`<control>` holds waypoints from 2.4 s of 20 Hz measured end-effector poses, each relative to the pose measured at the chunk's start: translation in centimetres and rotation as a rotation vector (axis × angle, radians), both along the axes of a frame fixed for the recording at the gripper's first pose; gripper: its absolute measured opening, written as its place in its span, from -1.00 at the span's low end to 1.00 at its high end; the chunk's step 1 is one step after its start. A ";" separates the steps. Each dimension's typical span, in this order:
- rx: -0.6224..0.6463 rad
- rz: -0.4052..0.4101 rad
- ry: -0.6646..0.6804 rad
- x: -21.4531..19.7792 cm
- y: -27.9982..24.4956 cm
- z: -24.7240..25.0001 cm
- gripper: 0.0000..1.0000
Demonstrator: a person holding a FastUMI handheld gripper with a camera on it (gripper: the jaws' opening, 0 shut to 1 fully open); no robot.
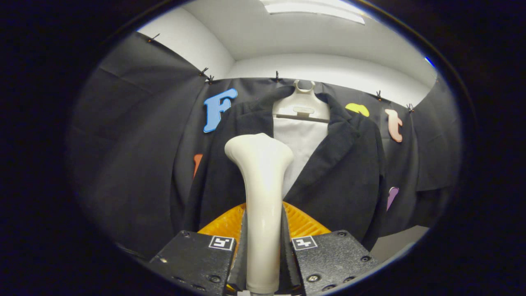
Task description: Iron the clothes twice with a garment steamer, once on the left side and once on the right side.
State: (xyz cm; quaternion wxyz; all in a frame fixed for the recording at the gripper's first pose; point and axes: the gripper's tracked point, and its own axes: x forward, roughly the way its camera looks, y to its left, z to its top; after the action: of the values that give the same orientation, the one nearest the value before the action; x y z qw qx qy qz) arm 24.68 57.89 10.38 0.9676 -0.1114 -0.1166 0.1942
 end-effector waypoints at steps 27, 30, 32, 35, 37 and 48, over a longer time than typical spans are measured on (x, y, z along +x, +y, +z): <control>-0.075 -0.018 0.190 -2.1 -1.9 -12.4 -0.25; -0.070 -0.035 0.231 -1.9 -2.6 -14.1 -0.24; -0.077 -0.043 0.248 -1.8 -2.8 -15.1 -0.25; -0.092 -0.047 0.273 -1.9 -3.0 -16.6 -0.24; -0.099 -0.048 0.285 -2.1 -3.2 -17.7 -0.24; -0.130 -0.065 0.350 -2.7 -4.1 -22.7 -0.25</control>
State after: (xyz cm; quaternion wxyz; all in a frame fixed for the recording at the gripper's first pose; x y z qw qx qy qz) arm 22.02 53.78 -12.35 0.9696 -0.1421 0.0701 0.1864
